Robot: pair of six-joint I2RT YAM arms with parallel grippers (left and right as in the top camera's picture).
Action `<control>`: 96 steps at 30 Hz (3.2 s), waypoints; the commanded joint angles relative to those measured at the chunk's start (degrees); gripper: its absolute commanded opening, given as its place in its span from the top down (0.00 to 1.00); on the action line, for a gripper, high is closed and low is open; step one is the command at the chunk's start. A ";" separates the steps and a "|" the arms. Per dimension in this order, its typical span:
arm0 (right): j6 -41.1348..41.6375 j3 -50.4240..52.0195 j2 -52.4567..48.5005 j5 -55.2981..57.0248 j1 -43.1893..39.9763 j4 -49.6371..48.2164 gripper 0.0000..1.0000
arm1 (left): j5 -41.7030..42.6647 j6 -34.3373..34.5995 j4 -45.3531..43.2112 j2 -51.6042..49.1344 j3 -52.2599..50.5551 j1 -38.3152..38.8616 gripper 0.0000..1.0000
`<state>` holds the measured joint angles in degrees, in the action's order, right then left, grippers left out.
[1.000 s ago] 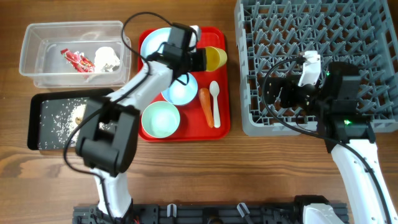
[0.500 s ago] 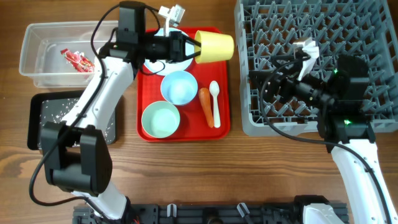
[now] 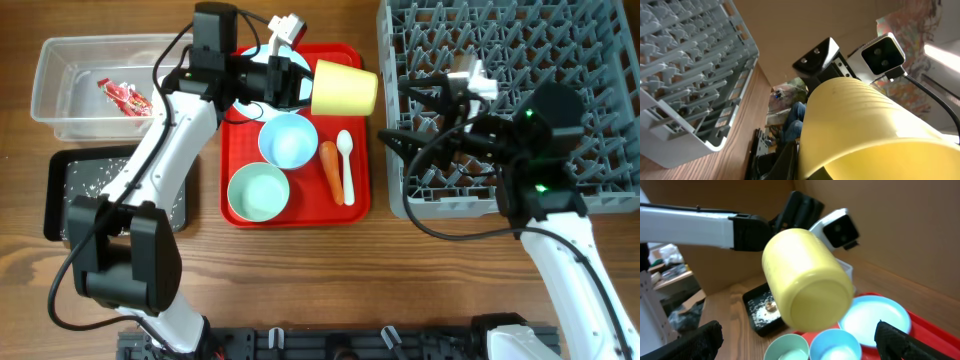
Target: Sort waste into correct bins and load items into the dishwasher rack
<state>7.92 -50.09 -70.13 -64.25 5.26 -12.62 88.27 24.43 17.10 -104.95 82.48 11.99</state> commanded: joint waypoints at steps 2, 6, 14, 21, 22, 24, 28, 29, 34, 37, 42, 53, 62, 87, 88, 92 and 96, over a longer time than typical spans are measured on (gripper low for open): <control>1.51 -1.29 -3.15 -2.03 2.49 -4.37 0.00 | 1.90 -0.17 -0.13 0.37 0.46 2.23 0.96; 4.35 -1.29 -4.55 -1.81 2.80 -8.31 0.00 | 0.07 -0.66 -0.15 0.37 0.46 3.72 0.96; 7.23 -1.29 -5.97 -1.84 2.82 -12.15 0.18 | -2.86 -1.51 -0.17 0.37 0.46 5.55 0.96; 7.23 -1.29 -6.01 -1.92 2.82 -11.69 0.33 | -2.84 -1.46 -1.46 0.37 0.46 5.53 0.96; 7.21 -1.29 -6.01 -2.14 2.82 -11.43 0.33 | -2.84 -1.46 -1.49 0.37 0.46 5.53 0.96; 7.10 -1.29 -6.05 -2.29 2.82 -10.78 0.27 | -2.80 -1.44 -1.46 0.37 0.46 5.53 0.96; 7.06 -1.27 -6.19 -2.27 2.82 -10.54 0.18 | -0.37 0.59 -2.43 0.37 0.46 5.53 0.96; 7.04 -1.27 -6.19 -2.29 2.82 -10.58 0.17 | 1.11 1.36 -3.23 0.37 0.46 5.53 0.96; 7.08 -1.27 -6.16 -5.33 2.82 -12.48 0.15 | 2.08 6.78 -5.38 0.39 0.46 5.53 0.96; 6.75 -1.27 -6.16 -5.29 2.82 -12.87 0.17 | 2.08 7.74 -5.38 0.39 0.46 5.53 0.96; 5.70 -1.27 -6.16 -5.31 2.82 -12.85 0.32 | 2.08 8.04 -5.35 0.39 0.46 5.53 0.96; 5.62 -1.27 -6.16 -5.27 2.60 -13.75 0.59 | 2.08 7.96 -5.62 0.37 0.46 4.98 0.86; 7.26 -1.27 -6.16 -7.80 -3.52 -13.77 0.69 | 2.05 7.34 -5.62 0.37 0.46 2.43 0.78; 5.11 -1.29 -6.14 1.60 -13.16 2.73 0.70 | -41.11 1.27 2.71 0.37 0.35 -1.40 0.74; 5.18 -1.29 -6.03 1.75 -13.16 3.08 0.70 | -44.78 1.27 4.52 0.37 0.35 -1.40 0.73; 5.70 -1.31 -5.11 5.68 -13.16 6.29 0.69 | -57.07 1.27 11.37 0.37 0.35 -1.40 0.73; 3.06 -1.36 -3.41 11.08 -13.16 13.57 0.69 | -63.95 1.27 16.11 0.37 0.35 -1.40 0.71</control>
<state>14.02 -50.22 -75.64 -59.29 -7.70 -2.44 36.58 26.81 30.89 -104.95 82.48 10.85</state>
